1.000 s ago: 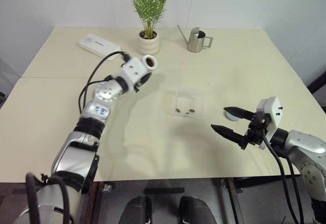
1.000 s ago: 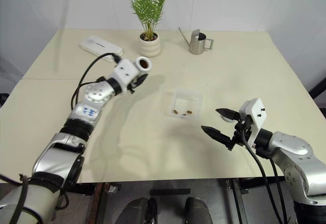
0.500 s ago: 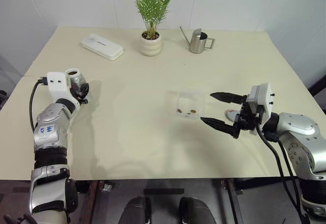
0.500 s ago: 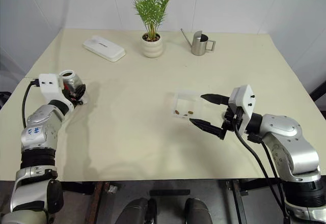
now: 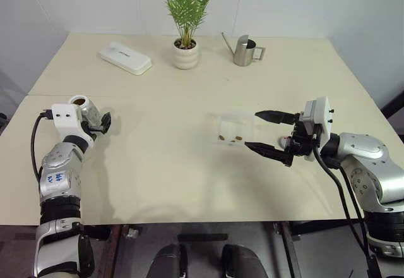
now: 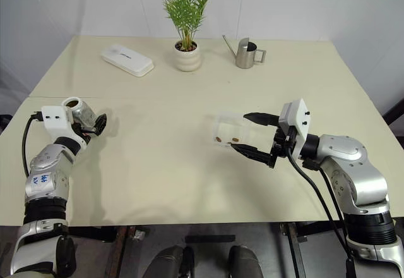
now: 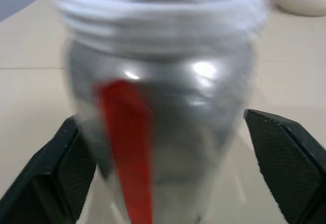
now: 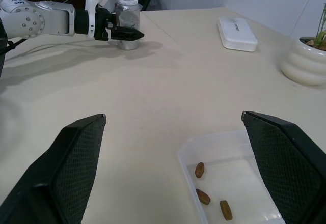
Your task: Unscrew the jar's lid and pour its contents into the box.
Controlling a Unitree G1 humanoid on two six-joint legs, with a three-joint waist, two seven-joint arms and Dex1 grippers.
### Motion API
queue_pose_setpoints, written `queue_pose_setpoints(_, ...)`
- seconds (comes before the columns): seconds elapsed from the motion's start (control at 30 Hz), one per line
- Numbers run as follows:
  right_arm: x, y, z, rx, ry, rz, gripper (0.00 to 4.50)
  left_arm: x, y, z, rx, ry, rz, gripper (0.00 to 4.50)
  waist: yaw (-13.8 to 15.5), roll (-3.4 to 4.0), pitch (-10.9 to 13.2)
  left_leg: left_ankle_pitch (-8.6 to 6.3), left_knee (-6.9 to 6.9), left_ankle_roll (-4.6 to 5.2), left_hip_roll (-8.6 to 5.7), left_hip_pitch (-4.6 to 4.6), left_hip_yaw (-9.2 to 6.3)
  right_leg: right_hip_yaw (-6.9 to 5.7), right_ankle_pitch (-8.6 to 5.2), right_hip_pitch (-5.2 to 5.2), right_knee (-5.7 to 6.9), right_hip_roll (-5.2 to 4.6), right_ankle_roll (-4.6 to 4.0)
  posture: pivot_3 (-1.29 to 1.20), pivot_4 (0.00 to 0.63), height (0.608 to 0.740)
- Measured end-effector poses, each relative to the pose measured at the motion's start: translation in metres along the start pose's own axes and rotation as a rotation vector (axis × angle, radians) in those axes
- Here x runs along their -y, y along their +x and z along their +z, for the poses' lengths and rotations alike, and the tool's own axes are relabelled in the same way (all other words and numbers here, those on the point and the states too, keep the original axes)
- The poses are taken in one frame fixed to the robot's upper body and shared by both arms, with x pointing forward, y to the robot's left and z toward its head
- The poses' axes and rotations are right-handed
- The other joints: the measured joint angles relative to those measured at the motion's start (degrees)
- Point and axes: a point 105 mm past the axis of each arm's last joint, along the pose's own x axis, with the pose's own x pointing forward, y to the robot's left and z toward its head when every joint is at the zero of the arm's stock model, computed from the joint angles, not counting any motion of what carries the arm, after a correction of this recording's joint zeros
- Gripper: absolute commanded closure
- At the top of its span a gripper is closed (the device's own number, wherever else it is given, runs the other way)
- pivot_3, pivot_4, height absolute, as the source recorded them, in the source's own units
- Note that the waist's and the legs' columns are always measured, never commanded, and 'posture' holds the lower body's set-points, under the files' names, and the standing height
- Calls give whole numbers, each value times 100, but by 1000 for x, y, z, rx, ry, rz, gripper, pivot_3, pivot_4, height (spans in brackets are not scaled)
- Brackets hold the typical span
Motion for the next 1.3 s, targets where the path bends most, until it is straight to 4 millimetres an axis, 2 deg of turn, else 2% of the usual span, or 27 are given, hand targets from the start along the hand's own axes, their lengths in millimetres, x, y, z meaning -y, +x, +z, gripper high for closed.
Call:
queue_pose_setpoints(0.07, -1, 0, 0, 0, 0, 3, 0, -2, -9, -6, -13, 27, -7, 14, -13, 0, 0, -1, -9, -1, 0, 0, 1, 1, 0, -4, -3, -1, 0, 0, 150, 740)
queue_pose_setpoints(0.17, 0, -11, -7, -31, 14, -22, 0, -13, -32, -15, -53, 114, -25, 14, -36, -5, -3, -3, -43, -9, 1, 9, 8, 1, -1, -13, -4, -7, -13, 0, 150, 740)
queue_pose_setpoints(0.3, 8, -24, -12, -58, 21, -77, 0, -32, -55, -9, -77, 226, -52, 14, -20, -5, -3, -2, -60, -18, 4, 15, 9, 1, -7, -15, -10, -8, -24, 0, 150, 740)
queue_pose_setpoints(0.4, 22, -41, -25, -111, 28, -147, 0, -45, -69, -4, -103, 327, -93, 14, -2, -5, -3, -18, -62, -46, 2, 14, 9, 1, -7, -11, -28, -12, -24, 0, 150, 740)
queue_pose_setpoints(0.57, 33, -59, -43, -177, 37, -194, 0, -46, -86, 1, -131, 480, -240, 14, -20, -2, -2, -17, -77, -55, 5, 25, 12, 11, 0, -11, -56, -15, -35, 0, 150, 740)
queue_pose_setpoints(0.7, 41, -69, -53, -208, 31, -215, 0, -14, -93, 14, -57, 532, -436, 14, -20, 0, -1, -17, -83, -62, 10, 31, 14, 20, 0, -8, -61, -15, -39, 0, 150, 740)
queue_pose_setpoints(0.77, 46, -73, -54, -213, 25, -220, 0, 12, -97, 20, -6, 570, -570, 14, -26, 5, 1, -17, -85, -63, 10, 34, 18, 24, 0, -8, -62, -14, -39, 0, 150, 740)
queue_pose_setpoints(1.0, 46, -74, -43, -215, -25, -142, 0, 70, -93, 27, 64, 591, -888, 14, -20, 20, 4, -15, -89, -63, 14, 52, 43, 0, -2, -4, -52, -3, -43, 0, 150, 740)
queue_pose_setpoints(1.1, 48, -80, -41, -251, -48, -135, 0, 84, -85, 34, 92, 605, -973, 14, -12, 19, 4, -14, -88, -57, 13, 57, 49, -7, 0, 1, -51, -3, -40, 0, 150, 740)
queue_pose_setpoints(1.23, 49, -89, -39, -296, -71, -129, 0, 83, -67, 50, 130, 609, -983, 14, -17, 20, 5, -1, -89, -32, 14, 62, 54, -6, 0, 3, -43, 0, -40, 0, 150, 740)
queue_pose_setpoints(1.3, 45, -91, -41, -303, -62, -127, 0, 83, -63, 50, 130, 601, -990, 14, -27, 21, 5, 2, -93, -25, 15, 63, 58, -5, 0, 4, -34, 2, -40, 0, 150, 740)
